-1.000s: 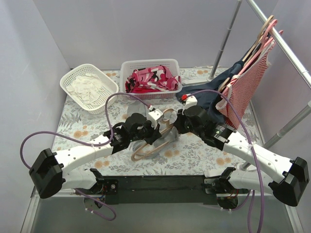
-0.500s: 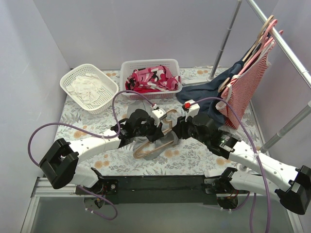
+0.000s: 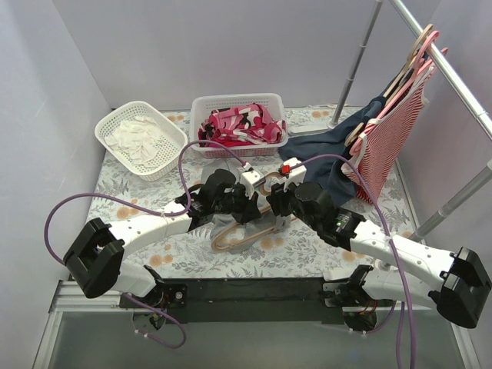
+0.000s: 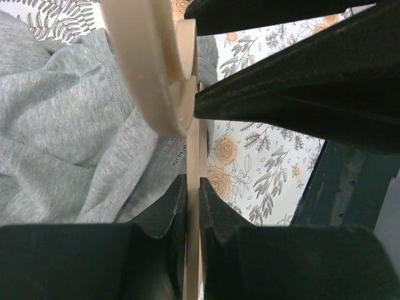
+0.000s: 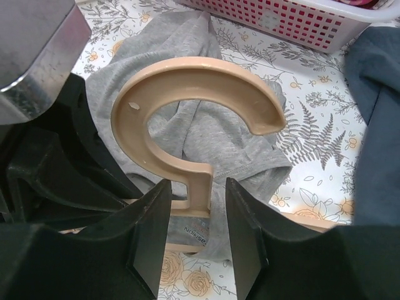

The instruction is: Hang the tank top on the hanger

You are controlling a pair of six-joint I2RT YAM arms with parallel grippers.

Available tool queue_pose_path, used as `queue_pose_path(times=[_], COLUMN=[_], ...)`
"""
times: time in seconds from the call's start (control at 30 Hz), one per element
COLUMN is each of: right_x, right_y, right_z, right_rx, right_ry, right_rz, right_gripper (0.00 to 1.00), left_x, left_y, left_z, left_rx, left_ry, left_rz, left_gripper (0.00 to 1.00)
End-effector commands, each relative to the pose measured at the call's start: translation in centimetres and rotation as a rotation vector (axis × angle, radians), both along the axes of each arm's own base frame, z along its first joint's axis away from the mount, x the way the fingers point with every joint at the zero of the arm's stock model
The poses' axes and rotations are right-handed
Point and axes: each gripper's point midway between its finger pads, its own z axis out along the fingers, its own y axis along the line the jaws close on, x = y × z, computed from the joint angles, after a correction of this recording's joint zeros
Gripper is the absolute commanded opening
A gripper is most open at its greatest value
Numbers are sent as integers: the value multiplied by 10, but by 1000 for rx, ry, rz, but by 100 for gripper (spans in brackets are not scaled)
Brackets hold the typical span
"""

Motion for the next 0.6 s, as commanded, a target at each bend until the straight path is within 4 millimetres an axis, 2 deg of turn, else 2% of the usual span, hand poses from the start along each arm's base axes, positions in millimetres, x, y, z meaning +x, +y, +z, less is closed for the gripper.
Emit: queue_pose_path(times=[0.0,0.23,0.37,0.4,0.43,0.47,0.5,0.53,0.57], right_x=[7,6,9,10,12,12,12,11,11], right_y=[10,17,16,16,14,13,10,6,5], right_z=[15,6,3,5,5,6,7,6,6], right_rx=[74,105,86,92,89,92,94,88,90], right_ry=[-52,-49,-54,-61,-66,-70,-77,-88,-90], right_rz=[-10,-14,-37,-43,-58,-63,-71,-83,-88], right_gripper=[48,52,48,44,32,26,13,2,1], left_x=[4,5,4,4,3,5,4,6,9], left_y=[-9,-13,-15,-15,-15,-14,-13,-10,-7], left_z=[27,29,31,31,32,31,31,36,37], left_rx=[-68,-113,-124,-126,-129,-125,-126,-146,-153], left_ry=[-10,1,12,17,18,21,32,61,64], left_rz=[4,31,27,29,31,43,55,113,156], left_gripper=[0,0,0,0,0,0,0,19,42])
